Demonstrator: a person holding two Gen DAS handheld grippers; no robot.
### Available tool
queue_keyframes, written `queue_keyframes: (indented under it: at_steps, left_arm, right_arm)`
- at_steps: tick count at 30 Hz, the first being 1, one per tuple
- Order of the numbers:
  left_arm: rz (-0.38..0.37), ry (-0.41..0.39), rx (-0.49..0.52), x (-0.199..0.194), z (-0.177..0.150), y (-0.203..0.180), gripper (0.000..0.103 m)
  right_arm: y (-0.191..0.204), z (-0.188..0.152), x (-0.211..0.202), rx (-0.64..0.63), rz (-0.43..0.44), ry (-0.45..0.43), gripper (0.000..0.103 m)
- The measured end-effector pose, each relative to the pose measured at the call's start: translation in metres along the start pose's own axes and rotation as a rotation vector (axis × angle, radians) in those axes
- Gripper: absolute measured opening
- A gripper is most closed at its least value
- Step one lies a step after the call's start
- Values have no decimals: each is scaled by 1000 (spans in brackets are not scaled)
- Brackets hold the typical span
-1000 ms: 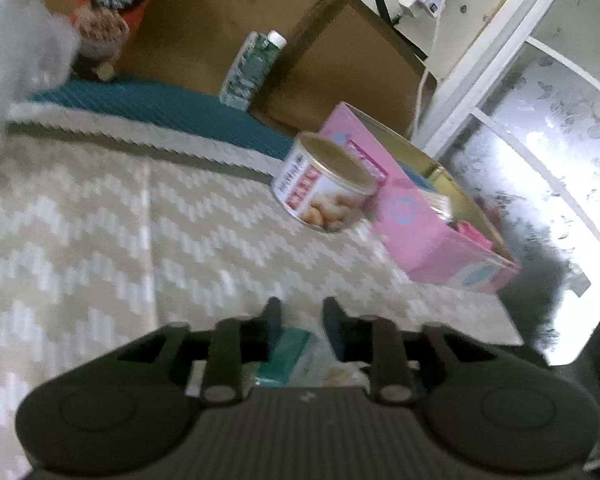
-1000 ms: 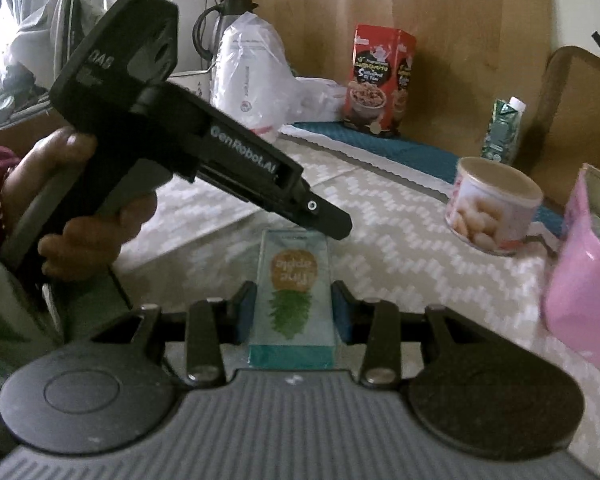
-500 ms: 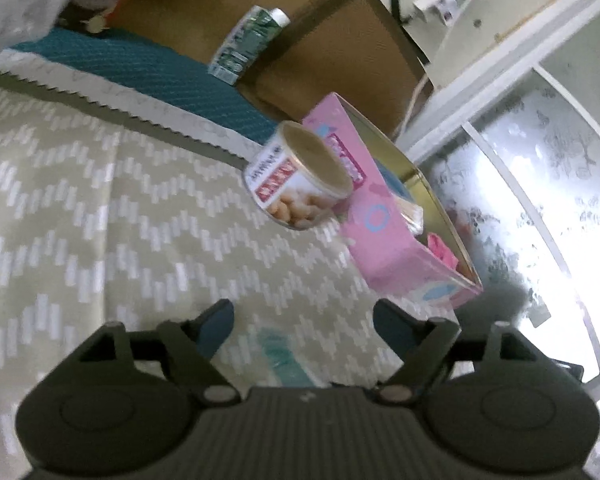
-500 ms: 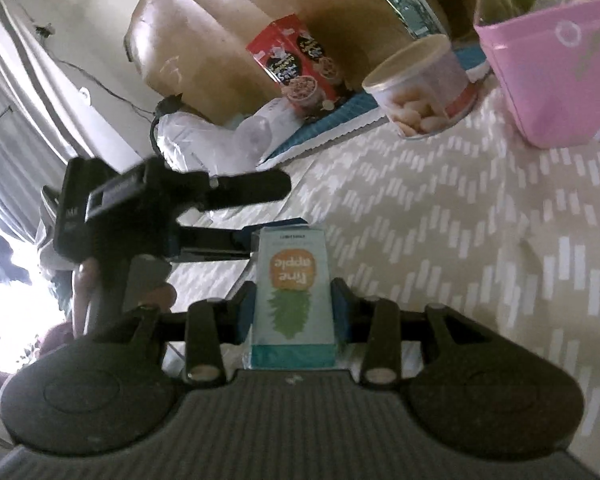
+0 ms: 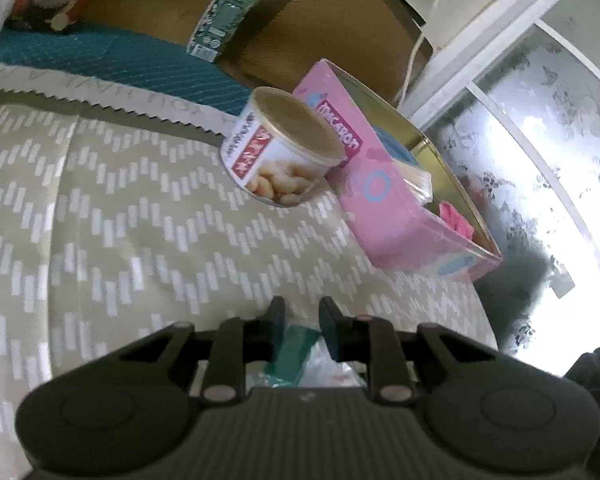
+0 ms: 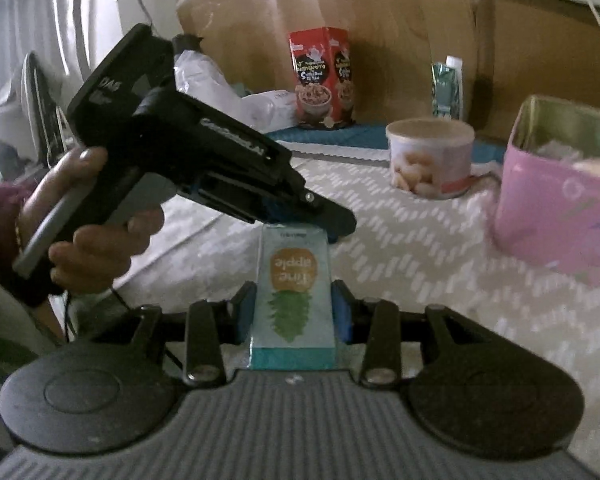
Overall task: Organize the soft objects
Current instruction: 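Carry the apple box into the pink tin and open the right gripper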
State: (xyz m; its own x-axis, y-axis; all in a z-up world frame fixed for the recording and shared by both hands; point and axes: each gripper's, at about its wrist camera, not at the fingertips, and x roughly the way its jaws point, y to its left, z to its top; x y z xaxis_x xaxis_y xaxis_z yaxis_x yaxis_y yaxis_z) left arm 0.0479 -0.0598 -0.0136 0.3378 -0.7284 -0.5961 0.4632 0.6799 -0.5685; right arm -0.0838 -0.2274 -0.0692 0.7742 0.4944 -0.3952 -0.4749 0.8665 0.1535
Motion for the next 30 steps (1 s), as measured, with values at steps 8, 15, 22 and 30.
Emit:
queue_keyframes:
  at_steps: [8,15,22,30]
  left_arm:
    - [-44,-36,73,-4,15,-33,19]
    - [-84,-84,214,-4,54,-89,19]
    - [-121,-141,323,26,104,-148,19]
    - [-59,-140,367,98,134,-183,28]
  right_arm:
    - [-2,-1,-10,-2,-61,-48,43]
    - [-14,17,-37,-18,-149,-170,43]
    - [-44,50,-58,-119,-301,-278,43]
    - [-110,61,-42,-91,-475,-245,43]
